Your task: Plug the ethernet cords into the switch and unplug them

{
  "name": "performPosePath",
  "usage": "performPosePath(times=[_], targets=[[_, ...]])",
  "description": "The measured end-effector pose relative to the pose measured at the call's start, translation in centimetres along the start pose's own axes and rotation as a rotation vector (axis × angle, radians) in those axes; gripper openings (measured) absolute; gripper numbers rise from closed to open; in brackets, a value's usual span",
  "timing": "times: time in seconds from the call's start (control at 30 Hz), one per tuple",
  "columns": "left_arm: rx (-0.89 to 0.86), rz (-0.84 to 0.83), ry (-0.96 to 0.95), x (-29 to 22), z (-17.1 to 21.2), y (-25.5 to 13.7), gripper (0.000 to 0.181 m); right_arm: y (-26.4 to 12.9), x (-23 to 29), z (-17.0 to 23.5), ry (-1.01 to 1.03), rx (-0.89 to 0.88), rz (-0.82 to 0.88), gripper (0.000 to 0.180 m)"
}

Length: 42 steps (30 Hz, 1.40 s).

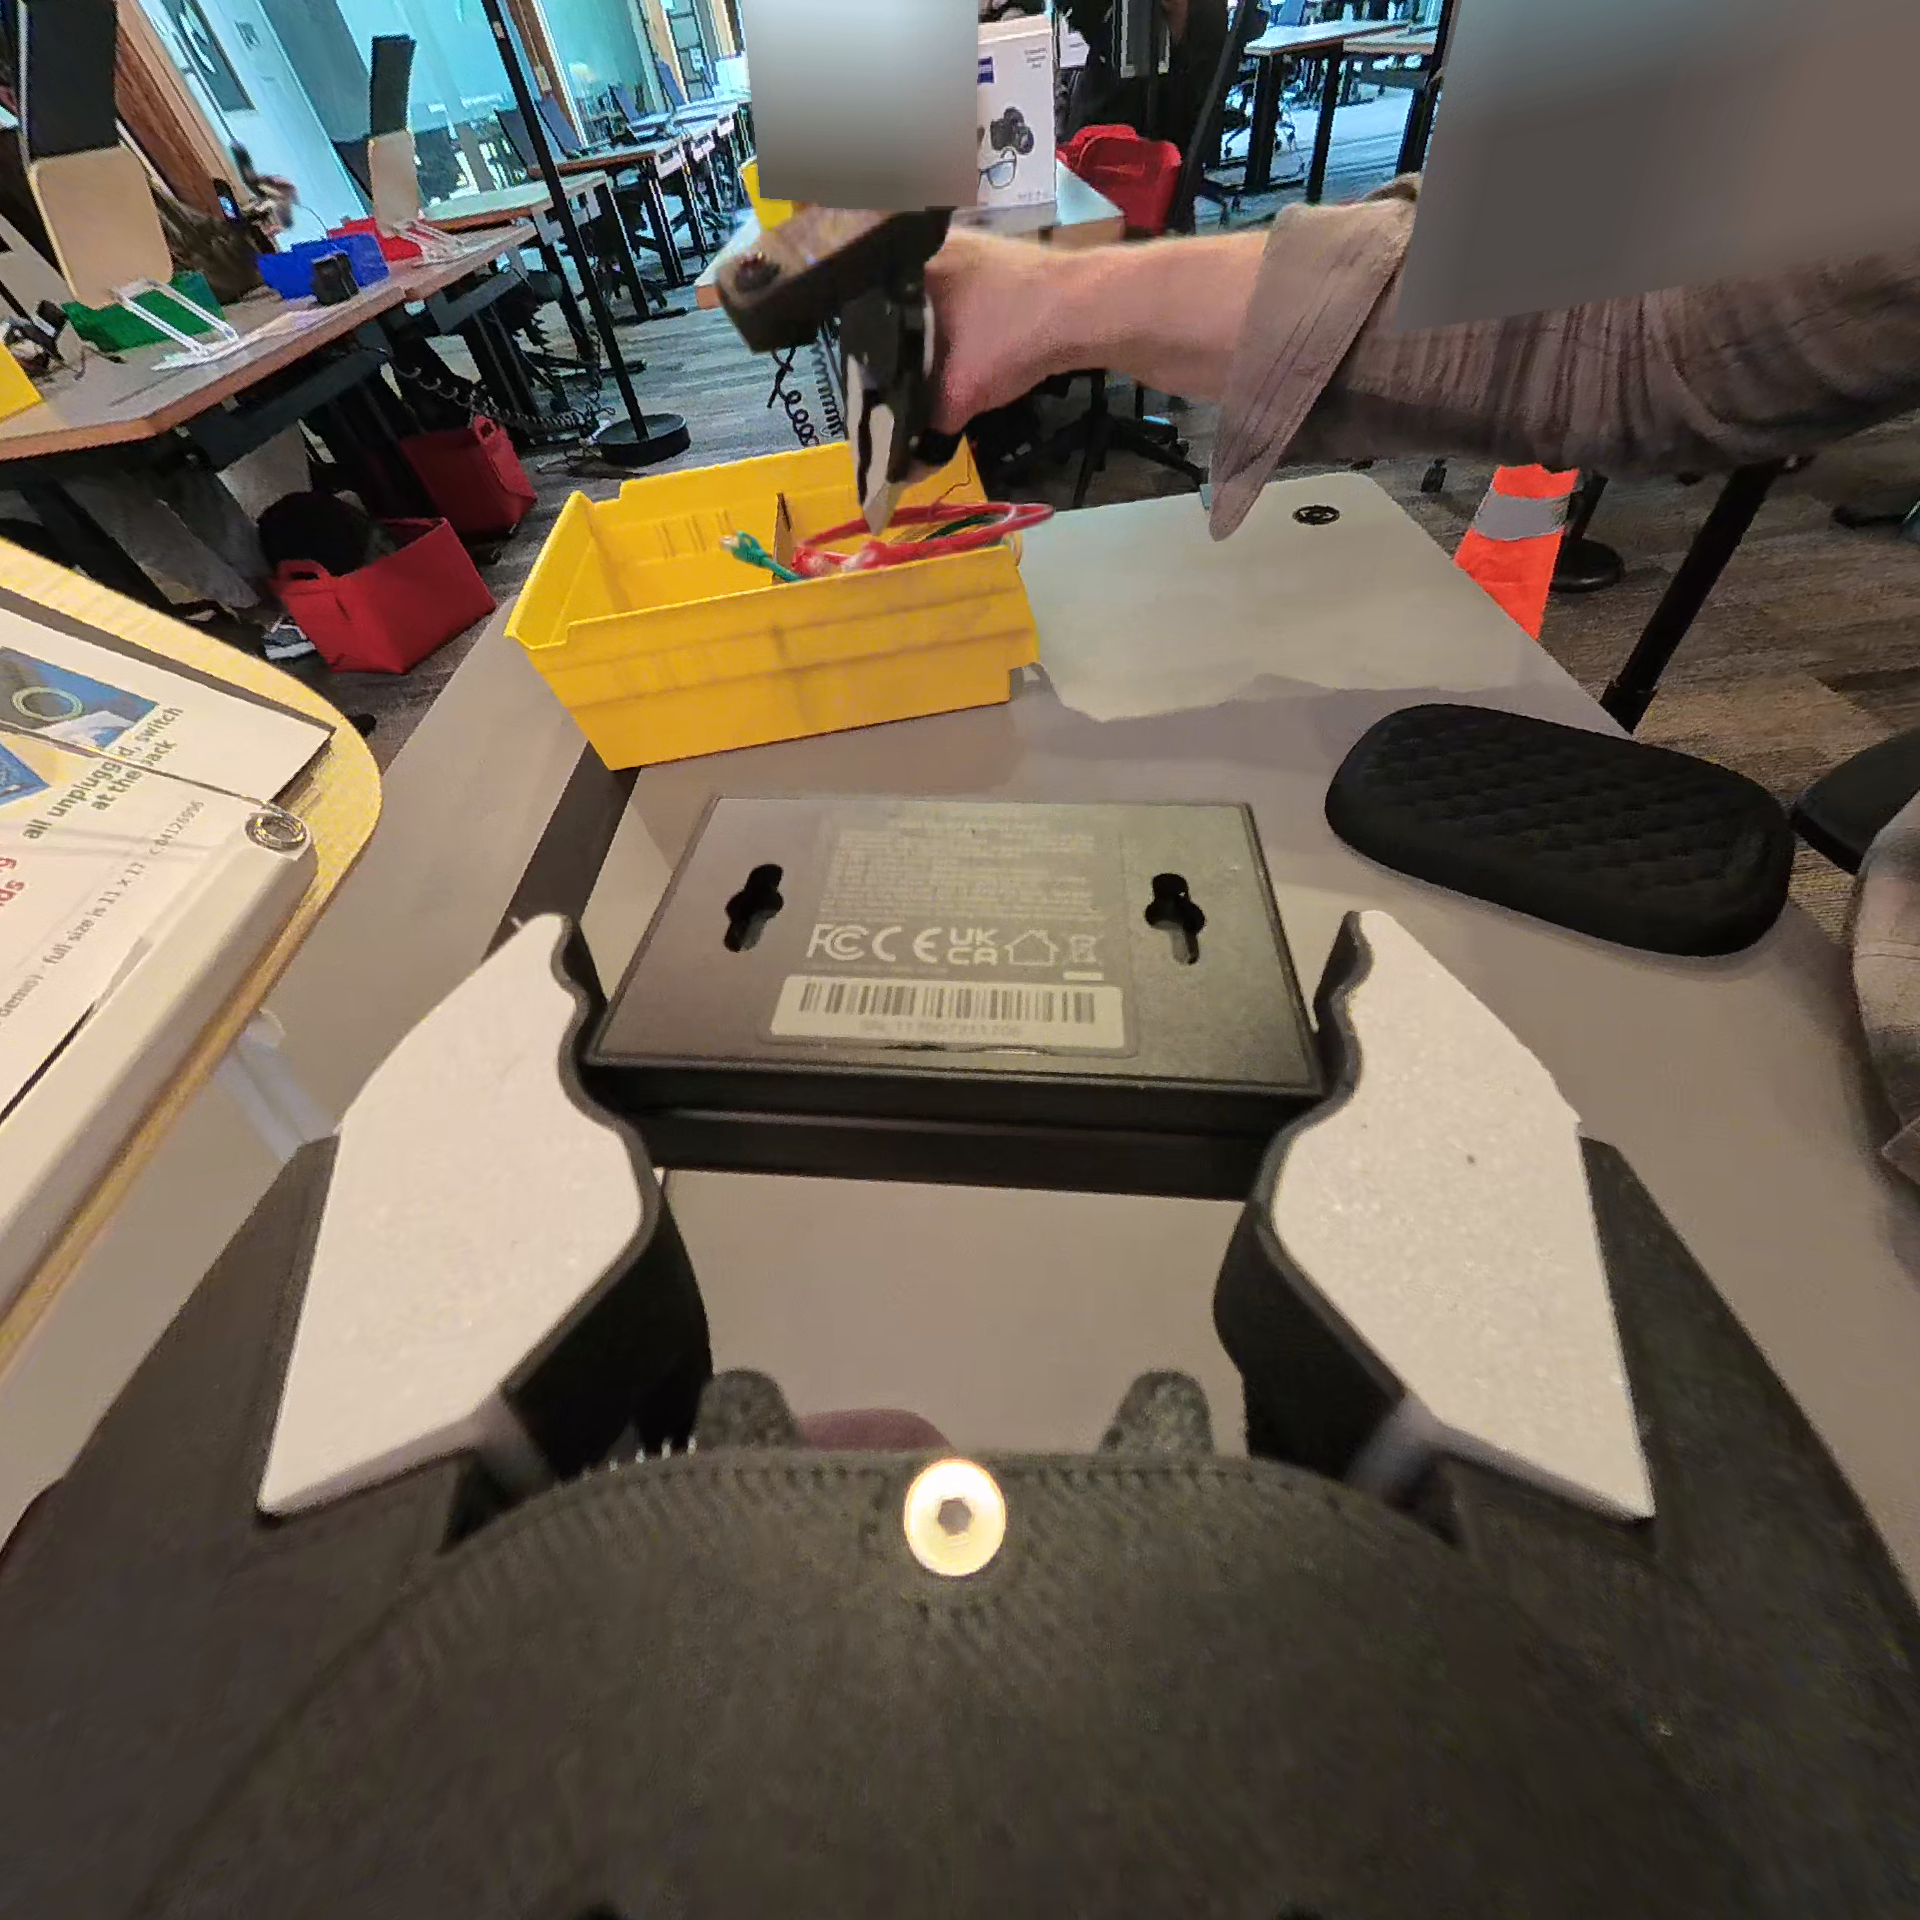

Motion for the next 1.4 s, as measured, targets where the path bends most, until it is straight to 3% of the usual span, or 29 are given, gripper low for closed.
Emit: performPosePath(times=[0.03,0.17,0.27,0.37,0.53,0.63,0.7,0.8,0.97,1.07,1.2,1.27,1.4], targets=[[0.002,0.001,-0.003,0.0,0.1,0.1,0.127,0.8,0.2,0.0,-0.022,0.031,-0.002,0.003],[0.013,0.008,-0.008,0.0,0.5,0.4,0.127,4.3,1.6,0.5,-0.098,0.141,-0.043,0.002],[0.018,0.013,-0.013,-0.1,0.8,0.6,0.127,4.7,1.3,0.2,-0.112,0.180,-0.068,0.005],[0.026,0.016,-0.015,-0.1,1.0,0.6,0.127,3.0,0.5,-0.8,-0.190,0.186,-0.047,0.023],[0.020,0.016,-0.018,-0.1,1.0,0.7,0.127,-0.2,-0.3,-2.5,-0.214,0.175,-0.032,0.037],[0.013,0.018,-0.021,-0.1,0.9,0.8,0.127,-3.9,-1.2,-4.2,-0.228,0.097,0.064,0.038],[0.021,0.023,-0.021,-0.2,1.1,1.0,0.127,-7.7,-0.5,-6.9,-0.275,-0.068,0.144,0.037],[0.026,0.028,-0.028,-0.3,1.2,1.4,0.127,-13.8,5.8,-12.4,-0.533,-0.439,0.154,0.037],[0.030,0.058,-0.039,-0.8,1.5,2.3,0.127,-21.7,22.6,-17.5,-1.087,-0.957,0.223,0.048],[-0.001,0.084,-0.068,-1.1,1.3,2.8,0.127,-22.5,30.7,-18.7,-1.271,-1.097,0.234,0.070],[-0.146,0.170,-0.144,-2.0,-0.2,3.2,0.127,-21.7,36.7,-20.2,-1.390,-1.198,0.266,0.076],[-0.215,0.207,-0.189,-2.3,-0.8,3.3,0.127,-21.2,38.0,-21.0,-1.419,-1.216,0.305,0.074],[-0.251,0.258,-0.231,-2.8,-0.9,3.7,0.127,-21.2,39.4,-21.3,-1.444,-1.276,0.279,0.044]])
Point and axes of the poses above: each gripper's, where its closed fingertips meet, y out along the fingers, z out of its underside, x = y × z across the jaws, the point moved 3 cm from there along -y, back along the fingers, and after that the axes turned 11 degrees about -x, right-handed, at the moved point
